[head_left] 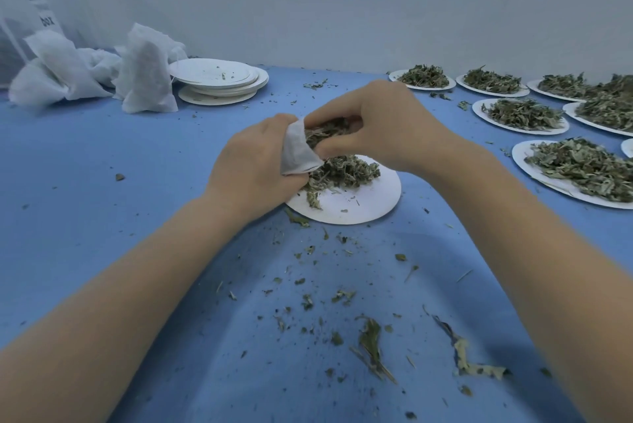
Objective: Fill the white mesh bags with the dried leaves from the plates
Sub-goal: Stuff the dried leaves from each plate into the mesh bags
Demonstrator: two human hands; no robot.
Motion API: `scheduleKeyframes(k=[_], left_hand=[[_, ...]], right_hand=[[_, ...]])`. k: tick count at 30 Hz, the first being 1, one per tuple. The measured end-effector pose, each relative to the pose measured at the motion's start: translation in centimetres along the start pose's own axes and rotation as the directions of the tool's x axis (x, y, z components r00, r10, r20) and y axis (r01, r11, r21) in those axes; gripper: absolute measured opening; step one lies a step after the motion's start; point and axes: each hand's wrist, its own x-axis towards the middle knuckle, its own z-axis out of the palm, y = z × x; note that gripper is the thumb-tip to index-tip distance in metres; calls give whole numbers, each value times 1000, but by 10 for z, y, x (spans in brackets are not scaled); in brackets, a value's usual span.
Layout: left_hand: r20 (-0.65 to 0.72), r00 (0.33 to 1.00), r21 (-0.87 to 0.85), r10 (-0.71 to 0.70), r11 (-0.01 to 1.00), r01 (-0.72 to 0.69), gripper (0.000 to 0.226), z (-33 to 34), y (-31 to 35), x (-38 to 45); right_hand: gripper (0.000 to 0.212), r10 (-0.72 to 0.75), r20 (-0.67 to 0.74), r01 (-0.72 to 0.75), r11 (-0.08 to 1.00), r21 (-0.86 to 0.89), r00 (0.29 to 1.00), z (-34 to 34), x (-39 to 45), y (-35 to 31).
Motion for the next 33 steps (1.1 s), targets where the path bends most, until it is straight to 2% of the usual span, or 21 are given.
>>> scheduleKeyframes(k=[3,6,8,12,14,17,19,21,22,25,28,30,33], left_hand=[[-17,999,-19,-33,999,32,41,0,-3,1],[-44,998,-54,-44,998,42,40,-1,-3,1],[-58,997,-69,-49,997,45,44,-1,-1,1],[-65,998,-20,7,1000,-8,46,-3,1,0],[-51,998,38,36,999,-34,44,-1,2,0],[-36,999,90,10,996,-6,38,2,4,1],[-41,999,81,-35,996,38,34,1,4,3],[-55,997,50,-47,997,50,38,2,3,3],[-65,997,37,-45,998,48,41,2,3,3],[-72,997,4,-31,999,32,53,2,2,2],[-89,996,-22,-32,999,30,51,0,0,2],[-101,994,-24,-44,999,41,49,0,-2,2],[-81,995,-32,-53,998,51,50,1,-2,2]], right_hand=[[34,-40,68,32,993,115,997,-4,-1,1],[29,-43,56,36,992,121,998,-4,0,1],[26,-26,49,24,999,39,998,-2,1,1],[25,-60,90,83,959,-273,994,4,4,-2],[26,-102,99,129,935,-330,990,8,4,-4],[16,-113,-12,110,983,-147,994,13,4,-4],[15,-21,-96,34,990,136,995,16,2,-2],[17,75,-120,-26,930,367,990,20,2,-1],[16,94,-127,-38,923,382,987,22,3,-1],[15,81,-159,-39,967,253,984,29,4,1],[2,71,-135,-46,982,182,988,30,4,1],[7,48,-70,-39,992,117,996,29,3,1],[15,-4,102,-5,996,86,995,22,2,1]])
